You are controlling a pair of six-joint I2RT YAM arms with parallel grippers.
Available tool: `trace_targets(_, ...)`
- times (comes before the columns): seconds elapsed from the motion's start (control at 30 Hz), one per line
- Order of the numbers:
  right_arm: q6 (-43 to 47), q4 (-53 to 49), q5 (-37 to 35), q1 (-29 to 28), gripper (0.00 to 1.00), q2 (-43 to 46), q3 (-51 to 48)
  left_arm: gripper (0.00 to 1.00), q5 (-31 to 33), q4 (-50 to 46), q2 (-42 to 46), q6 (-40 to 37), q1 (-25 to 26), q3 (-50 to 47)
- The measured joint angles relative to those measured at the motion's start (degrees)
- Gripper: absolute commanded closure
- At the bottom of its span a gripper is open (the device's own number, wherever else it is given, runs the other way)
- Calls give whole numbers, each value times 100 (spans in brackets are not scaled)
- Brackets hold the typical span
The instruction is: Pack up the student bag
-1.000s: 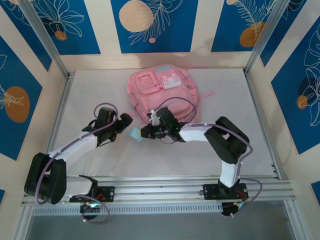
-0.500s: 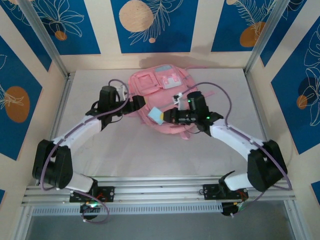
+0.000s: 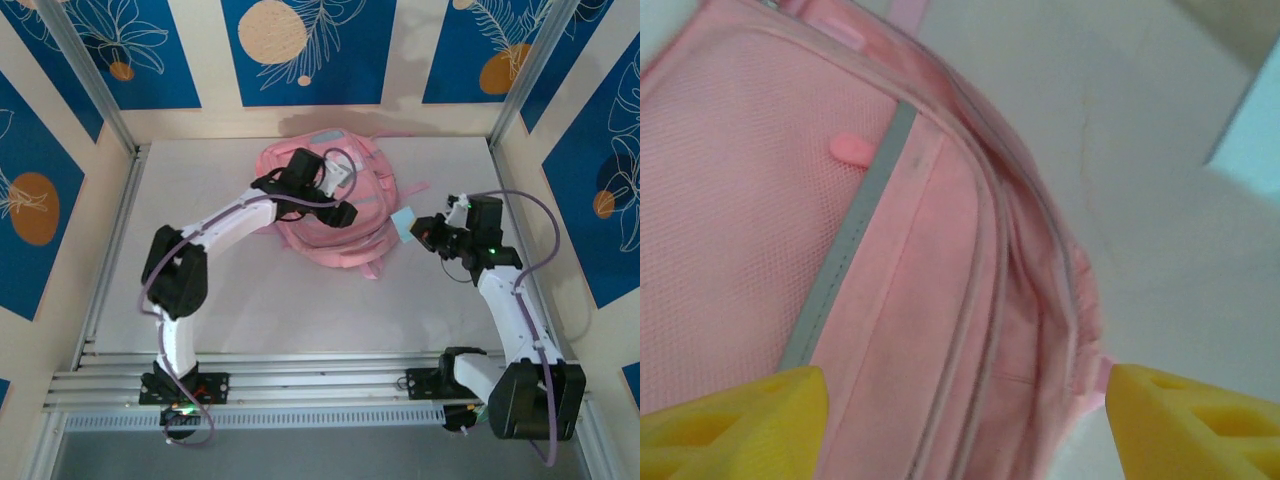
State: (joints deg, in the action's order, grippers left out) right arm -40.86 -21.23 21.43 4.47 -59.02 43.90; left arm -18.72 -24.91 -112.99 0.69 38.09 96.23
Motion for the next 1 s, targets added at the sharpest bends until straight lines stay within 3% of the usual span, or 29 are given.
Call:
trace_targets(0.27,-2,-223,472,837,100,435,-369,24,1174,-839,-885,-1226,385,754)
trace_targets(0.6,-2,-240,671,896,100,448,-385,30,2074,-1051,-1139,-1982,610,946)
trace_targets(0.67,-2,-243,671,896,100,448,-385,44,2186,-1051,-1147,-2094,643,946)
trace_targets(0.8,-2,-240,702,896,100,448,-385,100,2347,-1027,-1182,-2227,662,949)
trace_targets(1.0,-7,-166,883,841,100,448,-420,100,2074,-1458,-1207,-2020,601,1346)
